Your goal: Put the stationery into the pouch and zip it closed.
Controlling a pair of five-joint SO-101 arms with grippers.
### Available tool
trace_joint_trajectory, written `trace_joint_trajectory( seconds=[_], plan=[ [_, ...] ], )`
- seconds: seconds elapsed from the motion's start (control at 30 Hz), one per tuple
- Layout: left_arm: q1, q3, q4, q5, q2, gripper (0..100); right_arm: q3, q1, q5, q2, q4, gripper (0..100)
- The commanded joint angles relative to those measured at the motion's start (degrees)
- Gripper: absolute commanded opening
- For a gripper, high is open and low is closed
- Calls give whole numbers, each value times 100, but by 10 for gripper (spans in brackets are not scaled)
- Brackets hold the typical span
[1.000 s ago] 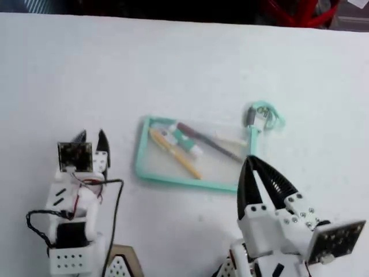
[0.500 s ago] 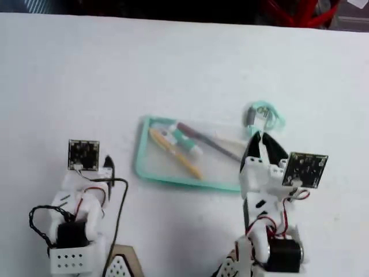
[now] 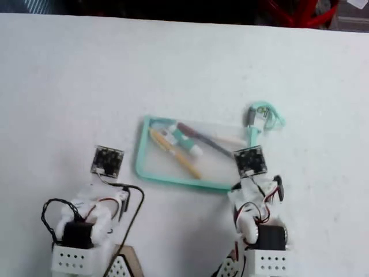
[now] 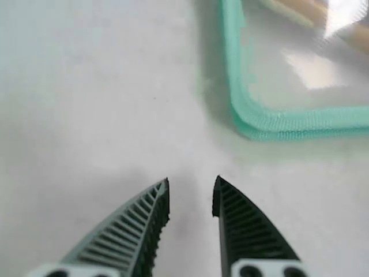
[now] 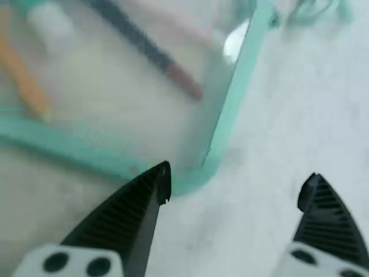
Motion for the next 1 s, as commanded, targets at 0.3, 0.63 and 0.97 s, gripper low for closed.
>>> trace_joint_trajectory(
  seconds=[0.3, 0.63, 0.97],
  plan=[
    [57, -9, 44, 9, -4, 103, 53, 558, 352, -13, 259, 22],
    [13, -9, 44, 9, -4, 24, 53, 435, 352, -13, 259, 18],
    [4, -9, 44, 18, -4, 24, 53, -365, 316, -13, 259, 19]
  ],
)
